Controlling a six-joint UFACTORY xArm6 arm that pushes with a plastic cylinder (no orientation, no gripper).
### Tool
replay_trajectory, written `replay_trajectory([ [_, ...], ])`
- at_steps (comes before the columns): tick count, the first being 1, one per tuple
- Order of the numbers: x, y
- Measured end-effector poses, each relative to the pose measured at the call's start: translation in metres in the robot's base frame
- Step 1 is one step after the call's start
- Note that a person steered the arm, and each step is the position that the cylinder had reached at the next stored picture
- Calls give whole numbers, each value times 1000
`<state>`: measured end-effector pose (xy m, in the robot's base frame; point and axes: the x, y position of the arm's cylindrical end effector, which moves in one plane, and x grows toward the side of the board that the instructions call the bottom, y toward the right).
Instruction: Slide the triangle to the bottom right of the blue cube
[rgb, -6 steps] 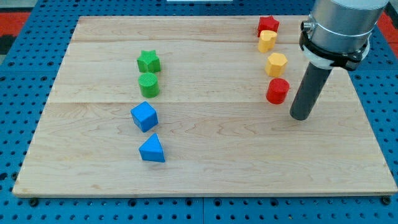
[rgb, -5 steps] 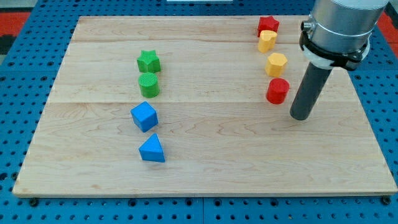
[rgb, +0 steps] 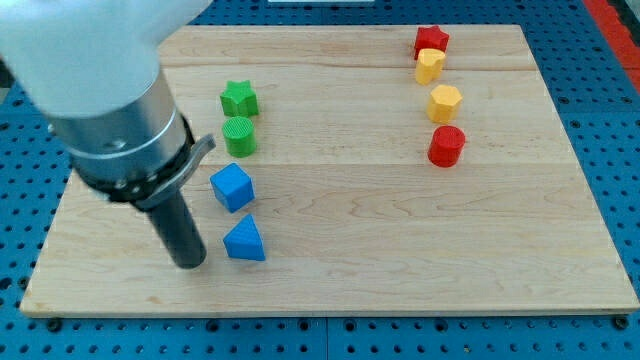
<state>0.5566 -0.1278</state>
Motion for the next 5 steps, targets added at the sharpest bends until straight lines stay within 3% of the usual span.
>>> replay_trajectory([
  [5,15,75],
])
